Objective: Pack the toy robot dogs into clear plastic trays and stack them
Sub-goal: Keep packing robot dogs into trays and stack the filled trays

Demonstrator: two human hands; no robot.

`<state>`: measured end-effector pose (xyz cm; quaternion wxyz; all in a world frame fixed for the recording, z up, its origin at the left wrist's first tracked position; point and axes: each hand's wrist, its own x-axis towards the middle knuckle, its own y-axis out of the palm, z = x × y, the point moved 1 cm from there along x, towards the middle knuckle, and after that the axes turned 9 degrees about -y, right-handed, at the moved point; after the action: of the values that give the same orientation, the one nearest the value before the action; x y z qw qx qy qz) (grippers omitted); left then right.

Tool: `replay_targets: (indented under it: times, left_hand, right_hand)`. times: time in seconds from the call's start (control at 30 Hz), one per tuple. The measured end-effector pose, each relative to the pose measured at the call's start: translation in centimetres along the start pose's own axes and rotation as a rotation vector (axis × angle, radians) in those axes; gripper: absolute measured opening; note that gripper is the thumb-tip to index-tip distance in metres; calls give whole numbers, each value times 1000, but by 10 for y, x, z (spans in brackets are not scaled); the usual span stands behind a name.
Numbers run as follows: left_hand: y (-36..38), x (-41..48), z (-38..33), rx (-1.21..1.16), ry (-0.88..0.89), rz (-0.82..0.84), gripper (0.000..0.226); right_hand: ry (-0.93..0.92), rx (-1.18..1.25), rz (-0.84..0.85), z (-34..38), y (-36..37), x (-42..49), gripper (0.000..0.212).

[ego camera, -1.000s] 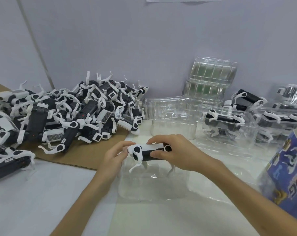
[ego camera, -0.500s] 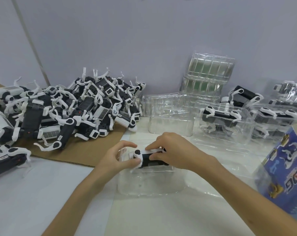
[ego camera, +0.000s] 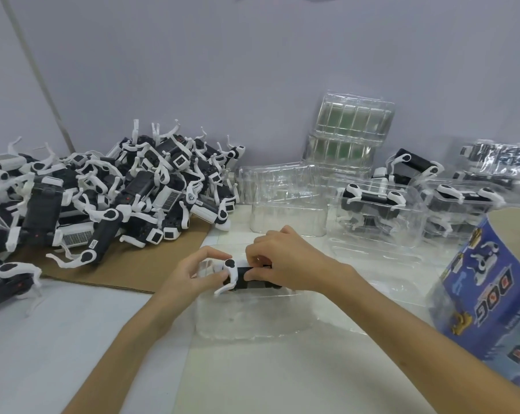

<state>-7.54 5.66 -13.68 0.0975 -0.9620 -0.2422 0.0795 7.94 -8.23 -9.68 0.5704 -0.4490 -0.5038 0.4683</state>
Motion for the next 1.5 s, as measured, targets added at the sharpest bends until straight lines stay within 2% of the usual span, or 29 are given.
replay_targets:
  times: [0.17,0.33,0.4,0.47,0.53,0.63,0.7,0.73,0.8,0.9,1.0,1.1,1.17,1.2,1.23,1.3,1.4,1.5]
  left_hand:
    - [4,3,4,-57,-14,-82,32]
    - [9,4,8,-97,-8,-273,57]
    - [12,4,10,-72,33,-373,51]
    - [16,5,10,-79,70,-415,31]
    - [22,3,6,-115,75,-334,21]
    - [32,0,-1,-58,83,-152,43]
    - [41,0,-4,36,106,-64,48]
    - [46,1,-4,95,121,-19,53]
    - [57,2,-1,236,164,34,65]
    - [74,7,0,329,265,33,67]
    - [94,13,-2,341,319,37,66]
    - [120,19,-4,316,337,33,64]
    - [141,22,-6,309,344,19,65]
    - [152,24,-7,307,359,9,67]
    - [164,27,-8,301,375,-1,72]
    - [187,33,-11,288,375,-9,77]
    - [221,40,-22,281,370,2,78]
    - [245,46,-29,314,381,-4,76]
  right_hand:
    - [80,91,73,4,-11,-12,36]
    - [188,308,-75,6,-17,-40,25]
    - [175,266,-57,7,-13,-47,31]
    - [177,201,-56,6,-8,-52,37]
    - [213,166,-85,2,-6,-58,39]
    - [287,175,-123,-8,-14,-65,40]
    - [338,279,-170,-15,-26,-70,33]
    - [354,360,-230,-19,-32,-74,27]
    - [384,523,-480,-27,-46,-87,16]
    - [497,723,-976,-47,-60,-119,21]
    - [720,864,-1326,-75,-65,-154,25]
    - [1039,821,-1709,-106,-62,-196,22]
    - [1173,610,-1984,-118,-61,-227,25]
    - [1195,495,-2052,-121,-62,-238,23]
    - [1198,410,-2070,-122,-64,-246,22]
    - [1137,304,-2002,-126,-64,-252,24]
    - [976,249,-1766,-128,-65,-248,29]
    - [820,291,-1446,-129,-66,-238,31]
